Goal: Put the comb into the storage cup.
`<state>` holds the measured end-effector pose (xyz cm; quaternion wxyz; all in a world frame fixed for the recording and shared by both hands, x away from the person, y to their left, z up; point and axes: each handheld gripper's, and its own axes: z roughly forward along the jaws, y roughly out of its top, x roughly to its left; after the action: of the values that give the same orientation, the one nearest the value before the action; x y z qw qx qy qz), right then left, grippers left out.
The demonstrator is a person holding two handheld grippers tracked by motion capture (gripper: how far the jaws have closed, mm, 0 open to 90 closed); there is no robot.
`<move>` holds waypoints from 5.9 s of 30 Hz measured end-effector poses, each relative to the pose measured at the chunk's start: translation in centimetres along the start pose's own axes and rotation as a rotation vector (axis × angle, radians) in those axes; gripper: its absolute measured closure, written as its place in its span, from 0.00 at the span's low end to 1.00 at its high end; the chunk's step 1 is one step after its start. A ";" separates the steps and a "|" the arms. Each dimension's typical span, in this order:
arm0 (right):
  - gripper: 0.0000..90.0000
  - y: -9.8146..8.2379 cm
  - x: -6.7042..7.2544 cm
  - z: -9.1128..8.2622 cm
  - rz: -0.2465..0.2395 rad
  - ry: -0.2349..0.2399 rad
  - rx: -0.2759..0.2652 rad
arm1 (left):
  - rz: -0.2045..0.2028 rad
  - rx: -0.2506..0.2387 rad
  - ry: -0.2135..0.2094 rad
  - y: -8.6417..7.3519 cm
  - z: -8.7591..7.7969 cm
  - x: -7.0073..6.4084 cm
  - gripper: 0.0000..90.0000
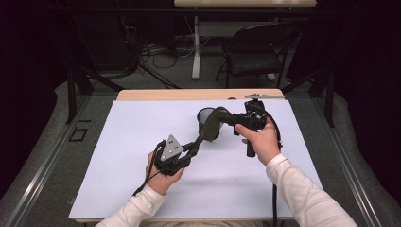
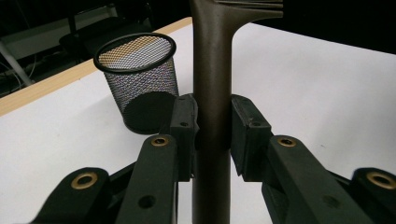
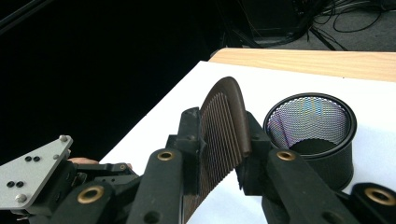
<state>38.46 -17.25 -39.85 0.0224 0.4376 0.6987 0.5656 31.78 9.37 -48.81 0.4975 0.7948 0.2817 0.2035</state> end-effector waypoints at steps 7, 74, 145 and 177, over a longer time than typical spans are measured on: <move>0.87 0.0 -0.1 0.0 0.015 0.005 0.002 | 0.003 -0.001 -0.002 0.0 0.0 0.0 0.81; 0.97 0.0 -0.4 0.1 0.166 0.085 0.018 | -0.005 -0.004 0.000 -0.2 0.2 0.1 0.80; 0.97 1.7 -1.8 -0.9 0.187 0.036 -0.109 | -0.083 -0.048 0.052 -0.1 0.0 2.4 0.34; 0.97 5.1 -3.6 -1.3 0.218 -0.049 -0.174 | -0.209 -0.083 0.011 -0.1 -0.3 4.2 0.08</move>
<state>42.98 -20.72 -36.94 0.0155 0.5209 0.5945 0.6124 34.70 12.35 -48.59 0.5470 0.7387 0.3571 0.1663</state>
